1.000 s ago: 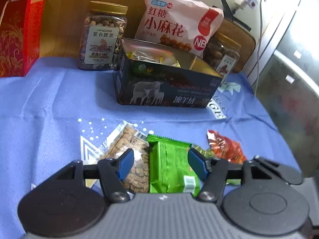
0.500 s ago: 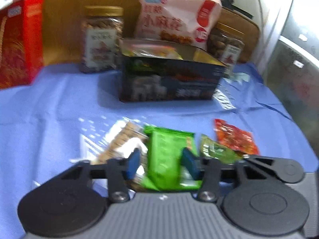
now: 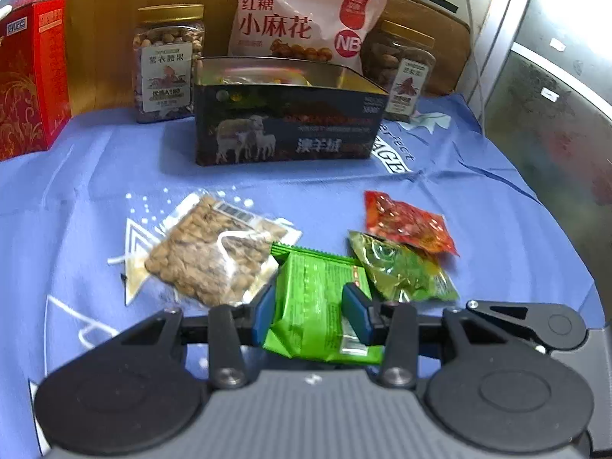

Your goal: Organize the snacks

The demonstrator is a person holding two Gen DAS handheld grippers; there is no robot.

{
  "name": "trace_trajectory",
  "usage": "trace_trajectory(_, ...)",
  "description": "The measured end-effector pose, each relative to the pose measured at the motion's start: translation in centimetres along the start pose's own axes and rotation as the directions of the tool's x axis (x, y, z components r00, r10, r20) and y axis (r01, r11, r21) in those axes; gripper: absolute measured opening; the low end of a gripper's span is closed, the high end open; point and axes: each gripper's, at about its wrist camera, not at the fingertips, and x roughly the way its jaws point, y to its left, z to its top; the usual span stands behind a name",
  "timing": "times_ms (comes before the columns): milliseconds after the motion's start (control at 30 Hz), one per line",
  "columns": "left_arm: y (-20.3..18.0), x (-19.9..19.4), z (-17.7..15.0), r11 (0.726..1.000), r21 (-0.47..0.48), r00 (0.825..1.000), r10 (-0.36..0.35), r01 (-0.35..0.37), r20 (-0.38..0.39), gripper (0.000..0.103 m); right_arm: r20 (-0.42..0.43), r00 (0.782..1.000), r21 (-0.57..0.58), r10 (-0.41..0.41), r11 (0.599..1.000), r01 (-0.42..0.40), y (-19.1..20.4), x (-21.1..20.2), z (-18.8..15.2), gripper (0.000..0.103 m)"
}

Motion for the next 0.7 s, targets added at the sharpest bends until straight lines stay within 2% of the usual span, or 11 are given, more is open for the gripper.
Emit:
trace_trajectory(233,-1.0,-0.8,-1.3,1.0,0.011,1.0,0.004,-0.004,-0.01,0.039,0.007,1.0,-0.022,-0.002,1.0,0.002,1.1,-1.4,-1.2,0.035)
trace_trajectory(367,-1.1,-1.2,-2.1,1.0,0.01,1.0,0.027,-0.027,-0.002,0.043,0.021,1.0,-0.005,-0.02,1.0,0.02,1.3,-2.2,-2.0,0.036)
trace_trajectory(500,-0.9,-1.8,-2.7,0.997,0.016,0.997,0.07,-0.071,0.021,0.046,0.04,0.998,0.031,-0.046,0.999,0.045,1.2,-3.0,-2.7,0.048)
trace_trajectory(567,-0.7,-1.9,-2.9,0.996,0.018,0.996,0.09,-0.091,0.028,0.05,0.045,0.998,0.05,-0.048,0.998,0.046,1.0,-3.3,-2.8,0.051)
trace_trajectory(700,-0.5,-2.3,-3.1,0.994,0.016,0.993,0.11,-0.111,0.036,0.051,0.055,0.997,0.079,-0.058,0.995,0.054,1.0,-3.6,-2.8,0.054)
